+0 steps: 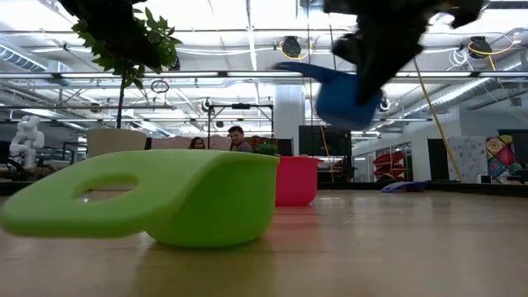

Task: Nest measuring cups in basket
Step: Stack the blue measuring cup on top of the red measuring cup

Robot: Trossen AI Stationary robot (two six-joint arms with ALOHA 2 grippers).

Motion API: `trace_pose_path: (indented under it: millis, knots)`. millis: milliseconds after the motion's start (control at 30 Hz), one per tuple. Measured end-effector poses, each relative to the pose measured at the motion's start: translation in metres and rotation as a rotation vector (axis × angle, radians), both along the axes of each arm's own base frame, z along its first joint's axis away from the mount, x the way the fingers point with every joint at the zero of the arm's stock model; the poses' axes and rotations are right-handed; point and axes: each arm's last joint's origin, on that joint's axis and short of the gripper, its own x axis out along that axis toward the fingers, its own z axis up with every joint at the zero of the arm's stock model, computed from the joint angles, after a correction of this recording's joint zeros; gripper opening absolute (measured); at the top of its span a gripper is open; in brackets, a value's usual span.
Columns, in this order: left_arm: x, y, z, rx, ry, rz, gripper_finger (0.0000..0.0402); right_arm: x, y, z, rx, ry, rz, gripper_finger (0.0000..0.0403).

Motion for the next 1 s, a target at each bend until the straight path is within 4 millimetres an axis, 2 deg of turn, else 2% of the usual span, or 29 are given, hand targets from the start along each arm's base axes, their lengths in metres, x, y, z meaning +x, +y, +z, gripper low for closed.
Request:
trace_pose_path:
  millis: [133, 267, 500, 867, 1000]
  knots:
    - [-0.001, 0.000, -0.001, 0.001, 0.008, 0.000, 0.0145, 0.026, -0.003, -0.001, 0.029, -0.019, 0.047, 0.0000]
    - [-0.001, 0.000, -0.001, 0.002, 0.013, 0.000, 0.0145, 0.040, -0.009, -0.005, 0.066, -0.034, 0.066, 0.0000]
    - [-0.001, 0.000, -0.001, 0.002, 0.014, 0.000, 0.0145, 0.052, -0.020, -0.020, 0.105, -0.024, 0.072, 0.0000]
    - [-0.001, 0.000, -0.001, 0.008, 0.014, -0.004, 0.0145, 0.060, -0.025, -0.019, 0.145, -0.085, 0.076, 0.0000]
    - [0.000, 0.000, -0.001, 0.007, 0.010, -0.003, 0.0145, 0.065, -0.024, -0.029, 0.151, -0.068, 0.076, 0.0000]
